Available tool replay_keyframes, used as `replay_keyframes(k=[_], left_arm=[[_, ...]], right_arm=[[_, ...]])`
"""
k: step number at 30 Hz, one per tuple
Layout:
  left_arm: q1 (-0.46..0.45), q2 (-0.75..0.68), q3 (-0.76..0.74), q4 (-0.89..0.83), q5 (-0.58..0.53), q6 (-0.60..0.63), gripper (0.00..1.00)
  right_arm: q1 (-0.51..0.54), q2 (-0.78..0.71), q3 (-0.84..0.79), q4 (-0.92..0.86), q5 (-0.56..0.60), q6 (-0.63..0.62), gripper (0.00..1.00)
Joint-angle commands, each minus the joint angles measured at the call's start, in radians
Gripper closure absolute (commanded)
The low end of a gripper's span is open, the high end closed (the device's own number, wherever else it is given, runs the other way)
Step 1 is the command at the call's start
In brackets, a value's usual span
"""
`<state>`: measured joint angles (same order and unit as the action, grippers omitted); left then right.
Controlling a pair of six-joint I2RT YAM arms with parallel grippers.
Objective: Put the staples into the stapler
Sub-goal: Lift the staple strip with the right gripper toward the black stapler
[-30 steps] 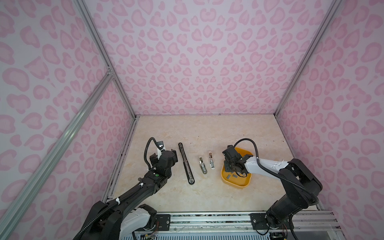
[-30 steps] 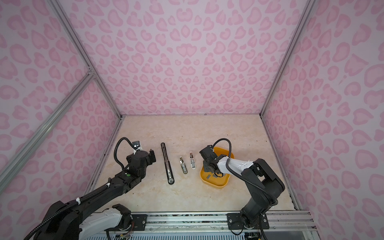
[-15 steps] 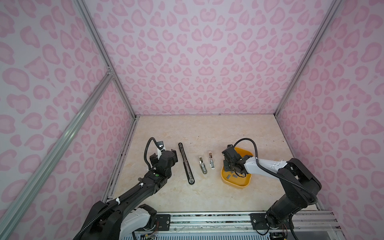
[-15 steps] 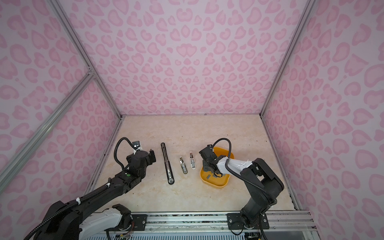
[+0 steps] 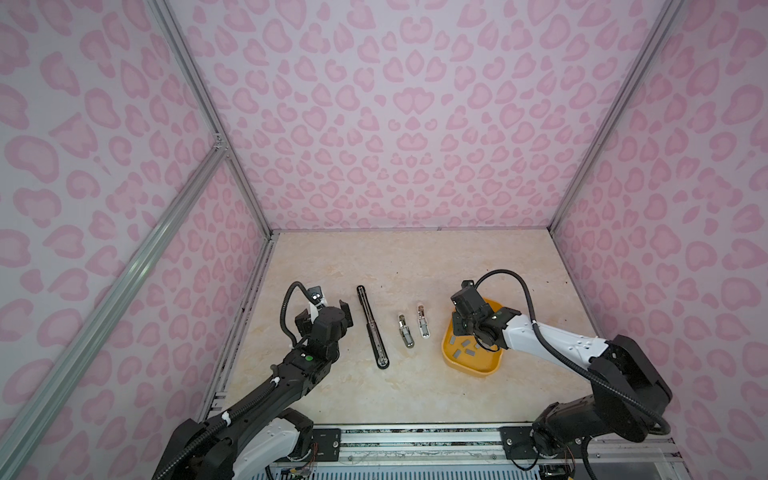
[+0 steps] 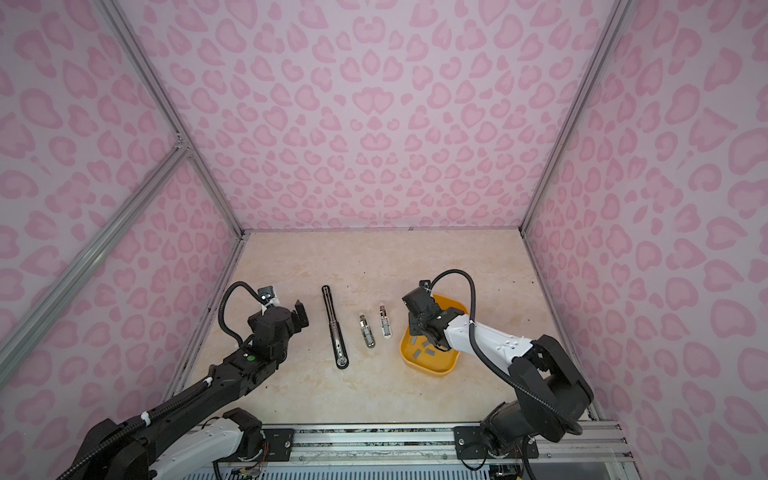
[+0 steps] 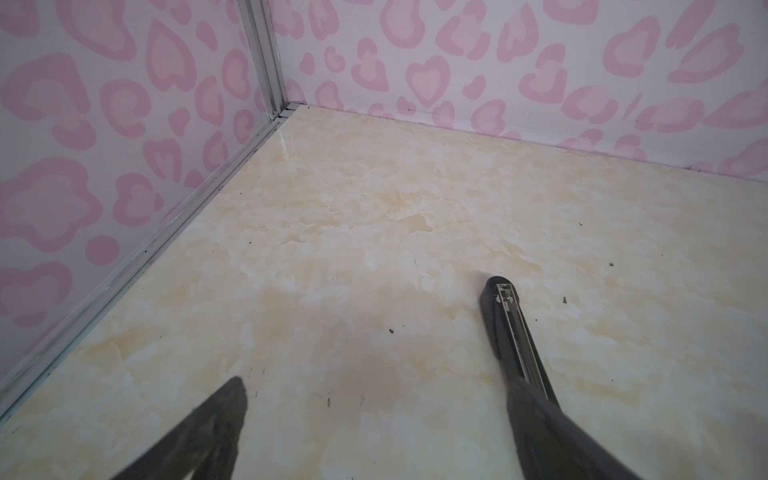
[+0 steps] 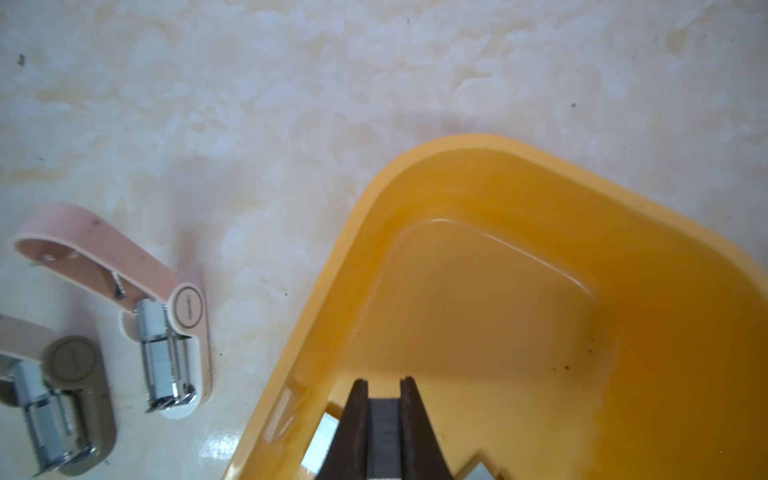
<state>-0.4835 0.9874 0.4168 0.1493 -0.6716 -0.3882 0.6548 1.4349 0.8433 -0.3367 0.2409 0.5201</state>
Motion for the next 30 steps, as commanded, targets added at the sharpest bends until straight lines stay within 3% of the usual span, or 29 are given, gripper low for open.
replay_keyframes(k=[1, 5, 9, 13, 17, 20, 30], left_arm=[[0.002, -0.043, -0.02, 0.009, -0.048, -0.041, 0.02], [0.002, -0.146, -0.07, -0.017, -0.072, -0.078, 0.01], [0.002, -0.306, -0.147, -0.015, -0.066, -0.094, 0.01], [0.002, -0.46, -0.219, -0.025, -0.097, -0.119, 0.04], [0.003, -0.563, -0.273, 0.003, 0.0, -0.086, 0.04], [0.003, -0.579, -0.272, -0.016, -0.007, -0.095, 0.04], [0.003, -0.45, -0.218, -0.017, -0.016, -0.103, 0.04]], right_arm=[[0.036, -0.071, 0.007, -0.03, 0.09, -0.006, 0.87], [0.156, -0.166, -0.026, 0.098, 0.135, -0.054, 0.86], [0.288, -0.163, -0.036, 0.274, 0.149, -0.068, 0.86], [0.42, -0.067, 0.01, 0.367, 0.201, -0.077, 0.87], [0.51, 0.069, 0.067, 0.429, 0.237, -0.04, 0.89], [0.534, 0.163, 0.13, 0.413, 0.237, 0.031, 0.89], [0.563, 0.352, 0.266, 0.372, 0.172, 0.086, 0.9]])
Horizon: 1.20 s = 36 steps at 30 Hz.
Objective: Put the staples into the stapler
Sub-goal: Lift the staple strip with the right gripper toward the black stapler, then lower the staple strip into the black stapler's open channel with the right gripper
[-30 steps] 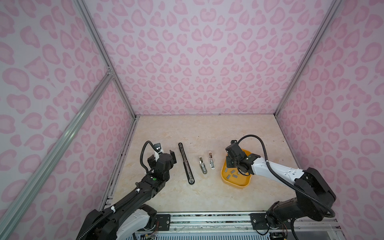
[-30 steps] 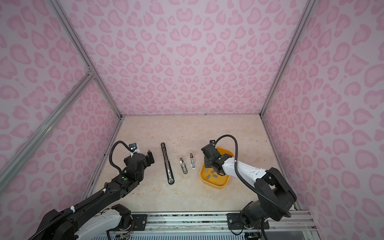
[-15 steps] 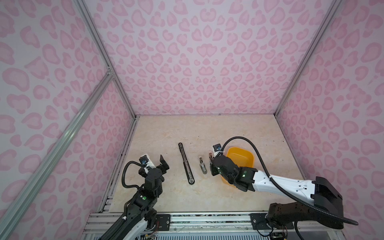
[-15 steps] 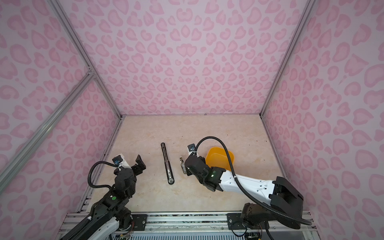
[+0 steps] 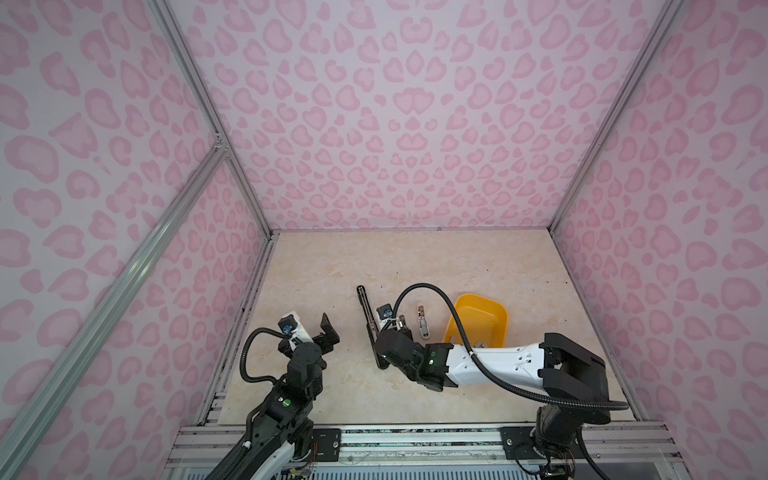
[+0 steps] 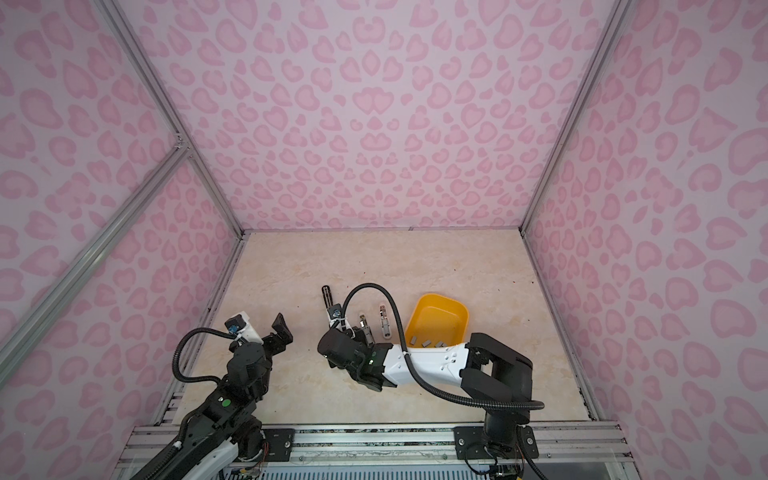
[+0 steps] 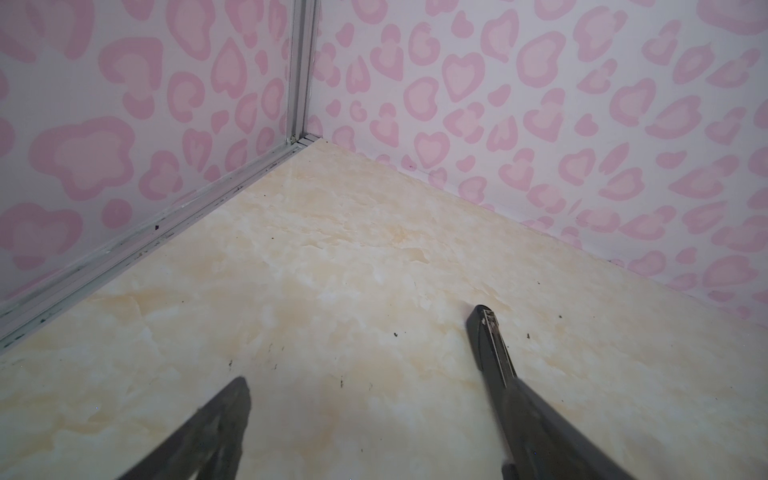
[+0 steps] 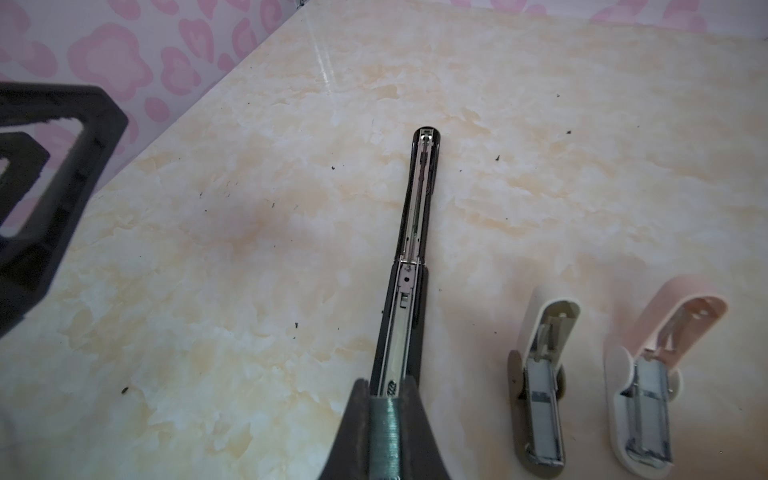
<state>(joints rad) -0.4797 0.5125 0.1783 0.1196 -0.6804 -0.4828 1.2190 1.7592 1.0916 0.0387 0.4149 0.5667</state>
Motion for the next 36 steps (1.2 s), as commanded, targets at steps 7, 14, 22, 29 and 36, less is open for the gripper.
replay_keyframes(k=[7, 14, 22, 29, 36], left_arm=[[0.0, 0.109, 0.057, 0.01, -0.019, -0.014, 0.04], [0.0, 0.1, 0.051, 0.014, -0.021, -0.015, 0.04], [0.0, 0.088, 0.044, 0.016, -0.024, -0.014, 0.04], [0.0, 0.1, 0.05, 0.019, -0.028, -0.014, 0.04], [0.0, 0.101, 0.049, 0.019, -0.031, -0.015, 0.04]], right_arm=[[-0.005, 0.115, 0.058, 0.007, -0.025, 0.064, 0.91], [-0.023, 0.165, 0.082, 0.008, -0.057, 0.063, 0.91], [-0.041, 0.18, 0.073, -0.007, -0.056, 0.065, 0.92], [-0.041, 0.195, 0.073, -0.002, -0.068, 0.066, 0.92], [-0.042, 0.198, 0.071, -0.005, -0.068, 0.066, 0.92]])
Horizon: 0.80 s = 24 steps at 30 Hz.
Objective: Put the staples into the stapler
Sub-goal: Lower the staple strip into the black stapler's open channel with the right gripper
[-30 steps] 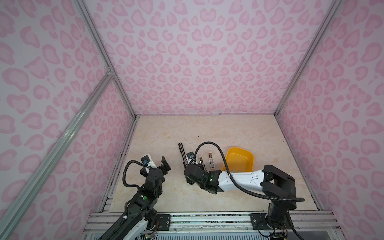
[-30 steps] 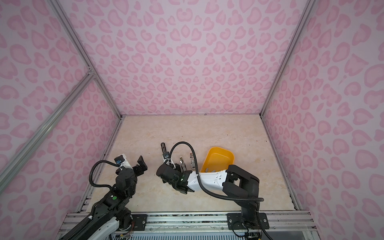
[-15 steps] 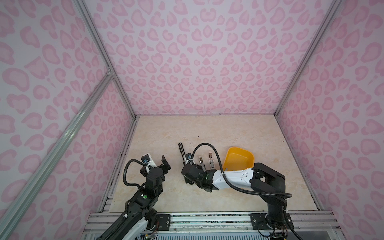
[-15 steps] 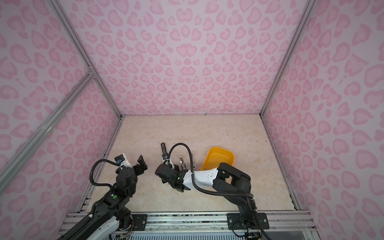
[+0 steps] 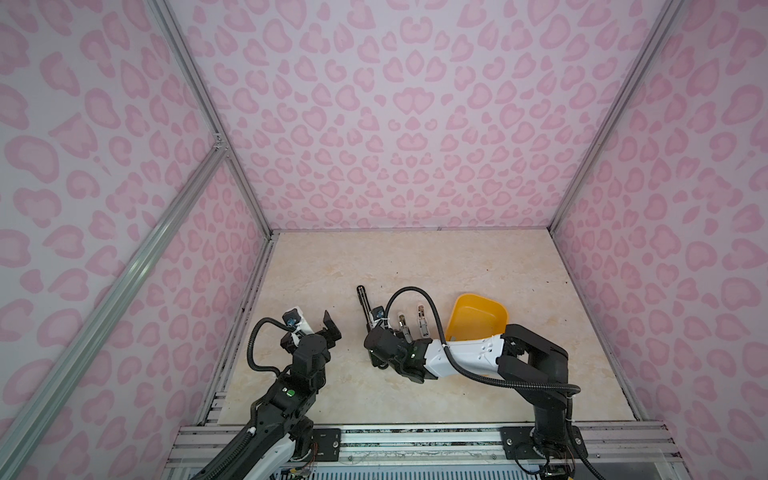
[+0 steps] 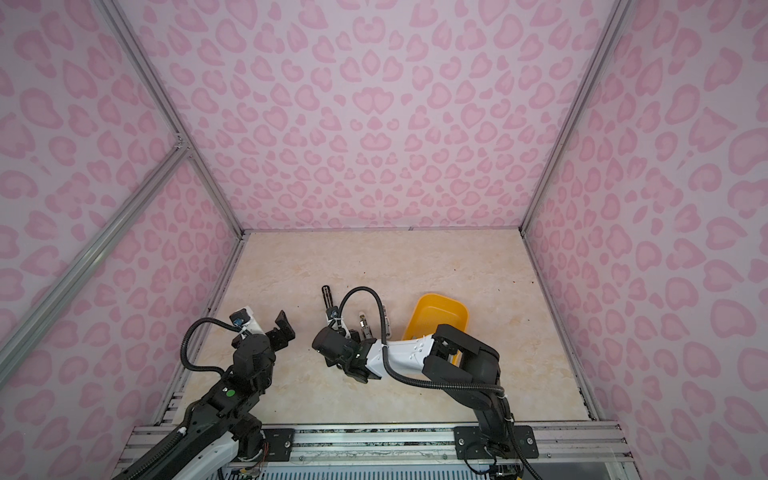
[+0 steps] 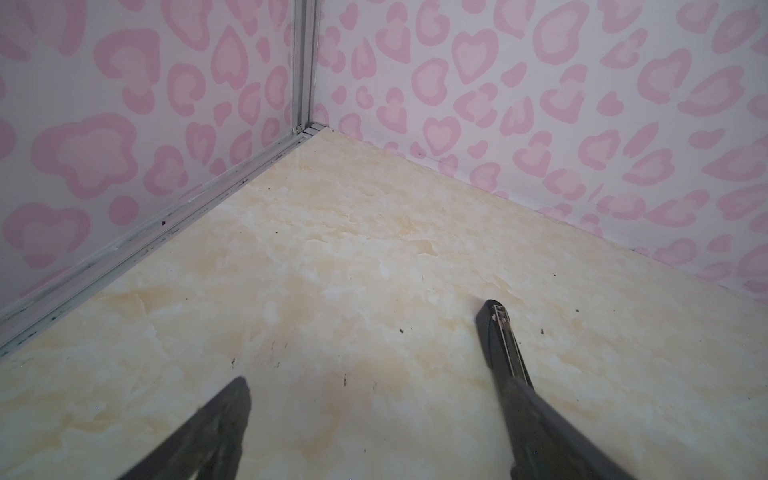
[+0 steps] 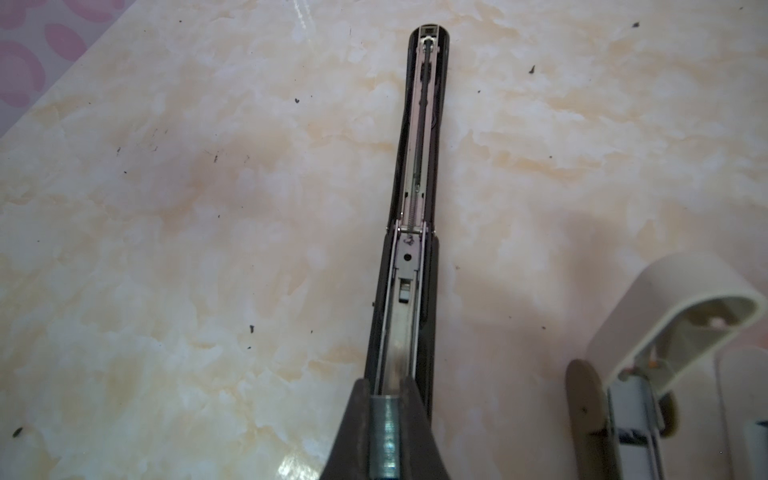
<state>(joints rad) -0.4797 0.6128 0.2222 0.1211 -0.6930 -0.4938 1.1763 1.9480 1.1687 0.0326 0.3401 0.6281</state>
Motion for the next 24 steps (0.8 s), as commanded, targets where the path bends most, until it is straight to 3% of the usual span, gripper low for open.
replay_keyframes(k=[1, 24], left_arm=[[0.0, 0.001, 0.006, 0.017, -0.018, -0.005, 0.04], [0.0, -0.011, 0.001, 0.013, -0.016, -0.005, 0.04]], right_arm=[[0.0, 0.01, -0.005, 0.001, 0.006, 0.005, 0.92], [0.044, -0.017, -0.046, -0.041, 0.034, 0.047, 0.93]])
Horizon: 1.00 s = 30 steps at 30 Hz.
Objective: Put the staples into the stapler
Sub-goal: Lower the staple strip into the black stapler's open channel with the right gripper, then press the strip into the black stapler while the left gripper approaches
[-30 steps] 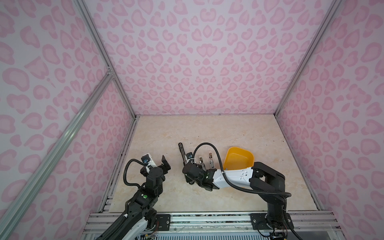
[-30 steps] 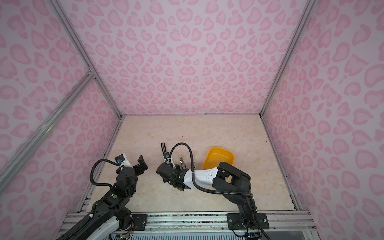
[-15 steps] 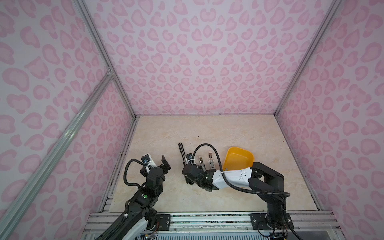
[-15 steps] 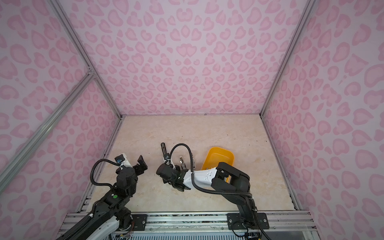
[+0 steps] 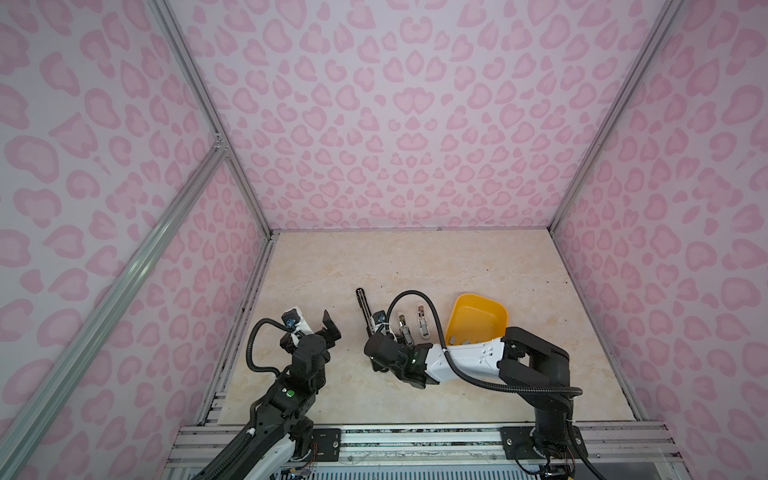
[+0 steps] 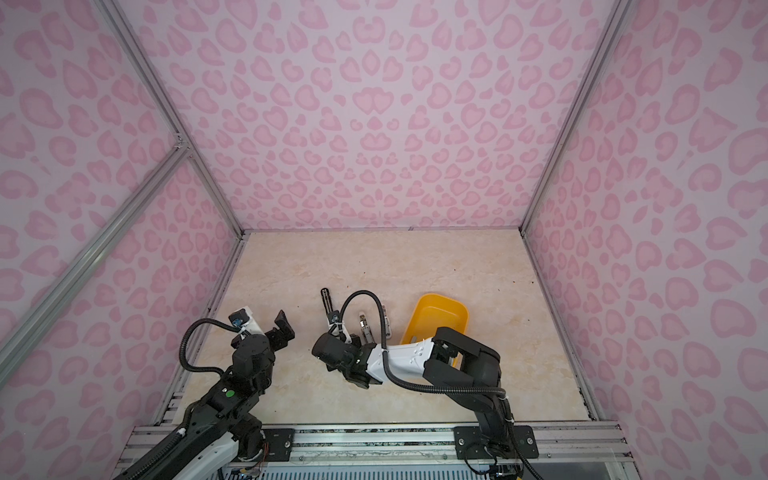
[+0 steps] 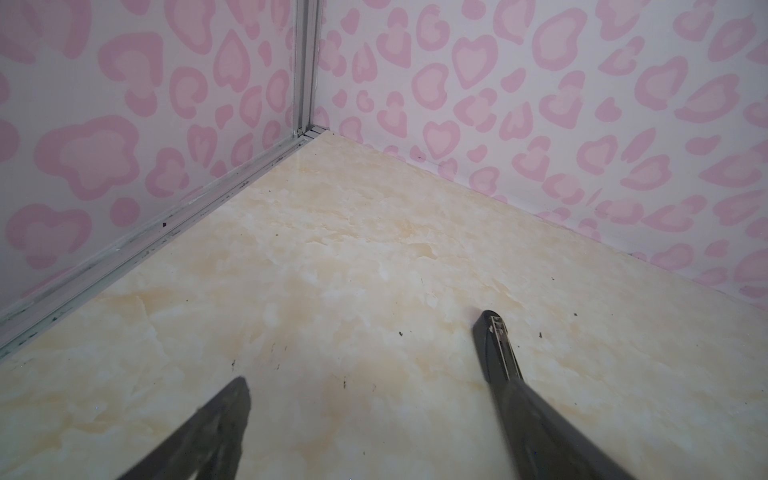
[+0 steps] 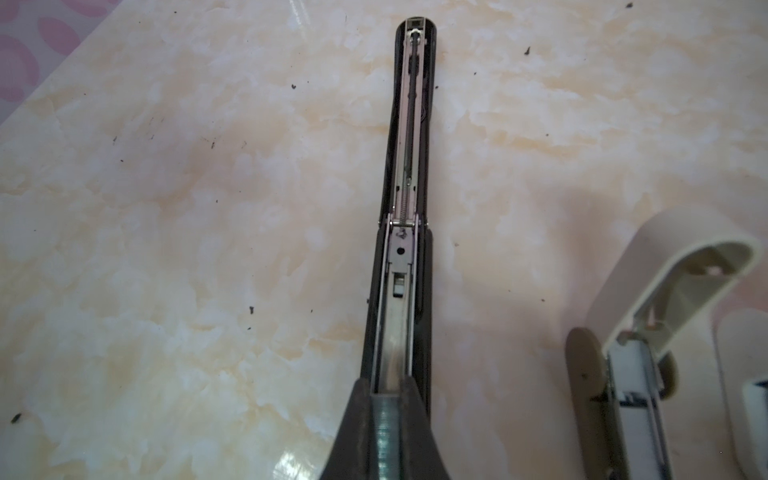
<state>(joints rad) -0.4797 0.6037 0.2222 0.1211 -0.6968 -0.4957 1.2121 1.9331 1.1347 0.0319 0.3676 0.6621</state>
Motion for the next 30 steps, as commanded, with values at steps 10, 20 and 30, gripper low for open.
replay_keyframes(k=[10, 20, 30], left_arm=[[0.0, -0.01, -0.002, 0.012, -0.013, -0.003, 0.04], [0.0, -0.01, -0.002, 0.012, -0.012, -0.003, 0.04], [0.0, 0.009, 0.014, 0.007, 0.011, 0.001, 0.04]], right_arm=[[0.022, -0.019, -0.033, -0.04, 0.012, 0.025, 0.84], [0.024, -0.033, -0.036, -0.041, 0.014, 0.02, 0.77], [0.047, -0.109, -0.12, 0.053, 0.011, -0.06, 0.5]])
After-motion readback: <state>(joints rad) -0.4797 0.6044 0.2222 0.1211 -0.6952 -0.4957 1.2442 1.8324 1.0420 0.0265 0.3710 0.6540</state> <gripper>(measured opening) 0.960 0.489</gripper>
